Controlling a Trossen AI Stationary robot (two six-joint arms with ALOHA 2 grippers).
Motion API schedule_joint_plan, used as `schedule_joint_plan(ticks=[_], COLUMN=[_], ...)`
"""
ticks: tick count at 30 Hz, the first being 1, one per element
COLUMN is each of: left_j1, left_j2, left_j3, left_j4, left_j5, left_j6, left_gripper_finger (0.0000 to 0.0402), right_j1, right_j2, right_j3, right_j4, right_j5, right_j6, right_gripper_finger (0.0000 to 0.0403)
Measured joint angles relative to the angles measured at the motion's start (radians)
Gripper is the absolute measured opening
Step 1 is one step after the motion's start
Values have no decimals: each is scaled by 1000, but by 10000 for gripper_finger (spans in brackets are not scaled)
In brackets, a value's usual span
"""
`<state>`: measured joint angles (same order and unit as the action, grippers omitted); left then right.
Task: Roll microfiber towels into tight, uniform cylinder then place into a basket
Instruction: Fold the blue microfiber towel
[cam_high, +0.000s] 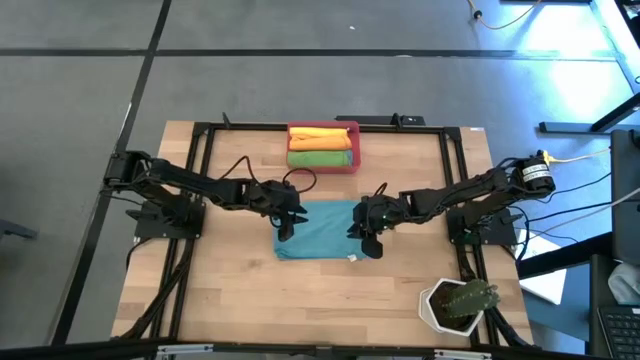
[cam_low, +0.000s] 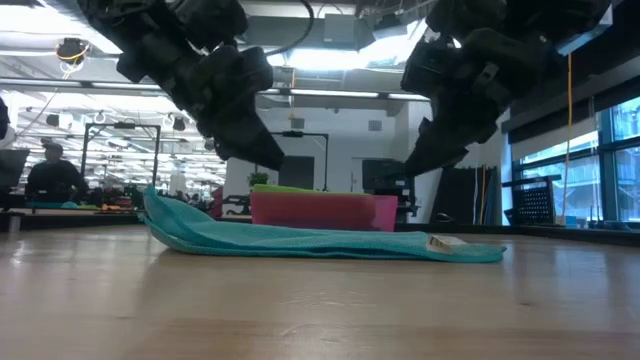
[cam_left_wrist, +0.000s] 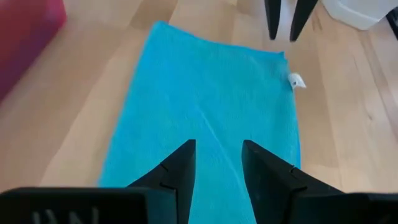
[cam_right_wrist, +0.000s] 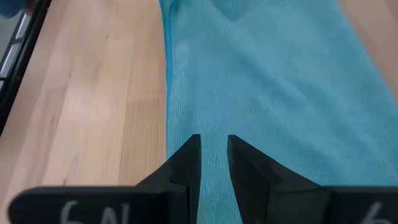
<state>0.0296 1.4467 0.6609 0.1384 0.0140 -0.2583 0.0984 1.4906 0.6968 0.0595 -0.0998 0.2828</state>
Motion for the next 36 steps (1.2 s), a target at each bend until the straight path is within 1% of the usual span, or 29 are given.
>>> schedule_joint_plan(ticks=[4, 7, 8, 11, 13, 19, 26, 29, 34, 36], left_j1=[-23, -60, -72, -112, -131, -155, -211, -222, -222, -222], left_j2=[0, 0, 0, 10, 17, 19, 19, 19, 19, 19], left_j3=[0, 0, 0, 0, 0, 0, 0, 0, 0, 0], left_j4=[-73, -133, -143, -142, -146, -155, -172, -196, -207, -208], left_j5=[22, 18, -3, -121, -161, -155, -153, -180, -200, -214], left_j6=[-51, -73, -77, -79, -79, -115, -120, -78, -79, -79], left_gripper_finger=[119, 119, 119, 119, 119, 119, 119, 119, 119, 119], right_j1=[14, 18, 17, 17, 17, 17, 26, 39, 44, 43], right_j2=[0, 0, 0, 0, 0, 0, 0, 0, 29, 53], right_j3=[0, 0, 0, 0, 0, 0, 0, 0, 0, 0], right_j4=[-62, -66, -63, -39, -37, -35, -35, -35, -34, -34], right_j5=[-7, 11, 20, 48, 53, 53, 54, 54, 54, 33], right_j6=[-18, -32, -35, -58, -65, -50, 48, 39, 26, 27], right_gripper_finger=[80, 80, 80, 80, 80, 80, 80, 80, 80, 80])
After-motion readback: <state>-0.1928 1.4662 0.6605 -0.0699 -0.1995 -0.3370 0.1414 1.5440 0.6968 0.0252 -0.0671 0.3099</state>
